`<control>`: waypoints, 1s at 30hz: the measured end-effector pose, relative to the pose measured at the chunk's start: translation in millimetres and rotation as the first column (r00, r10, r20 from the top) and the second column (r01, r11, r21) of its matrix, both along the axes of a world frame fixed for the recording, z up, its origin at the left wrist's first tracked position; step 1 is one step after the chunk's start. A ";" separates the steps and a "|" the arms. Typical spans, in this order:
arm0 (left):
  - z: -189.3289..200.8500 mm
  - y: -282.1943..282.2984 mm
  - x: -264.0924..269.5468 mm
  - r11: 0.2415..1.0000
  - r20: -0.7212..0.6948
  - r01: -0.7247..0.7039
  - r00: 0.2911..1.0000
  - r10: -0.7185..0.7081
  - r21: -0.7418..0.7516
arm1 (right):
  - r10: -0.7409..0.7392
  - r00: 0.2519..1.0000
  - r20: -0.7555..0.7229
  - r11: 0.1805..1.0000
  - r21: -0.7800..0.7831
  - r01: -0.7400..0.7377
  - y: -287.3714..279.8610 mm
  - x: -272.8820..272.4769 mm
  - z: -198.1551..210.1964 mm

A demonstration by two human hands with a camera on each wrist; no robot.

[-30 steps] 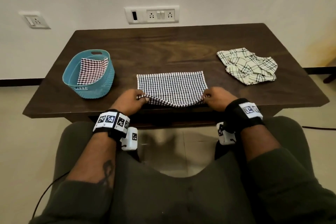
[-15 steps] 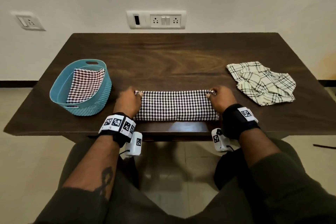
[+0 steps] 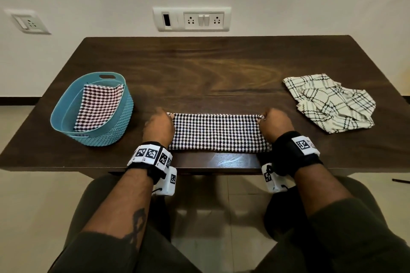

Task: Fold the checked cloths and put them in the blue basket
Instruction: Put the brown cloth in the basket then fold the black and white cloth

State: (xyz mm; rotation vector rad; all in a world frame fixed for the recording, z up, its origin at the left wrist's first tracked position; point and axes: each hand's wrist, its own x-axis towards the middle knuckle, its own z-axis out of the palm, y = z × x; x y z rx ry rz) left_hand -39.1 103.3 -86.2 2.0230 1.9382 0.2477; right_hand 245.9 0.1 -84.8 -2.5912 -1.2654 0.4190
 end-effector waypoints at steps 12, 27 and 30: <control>27.0 -23.2 13.2 0.938 -0.140 0.233 0.969 -0.203 0.256 | 0.188 0.977 0.102 0.976 0.090 -0.197 -12.7 -48.1 28.4; -26.4 -54.2 -4.9 0.928 -0.263 0.363 0.891 -0.371 -0.079 | 0.371 0.927 0.054 0.905 -0.244 -0.348 -31.5 -44.3 -23.6; -25.0 -53.8 -5.6 0.929 -0.265 0.354 0.890 -0.371 -0.108 | 0.384 0.921 0.062 0.903 -0.233 -0.361 -34.8 -41.2 -21.8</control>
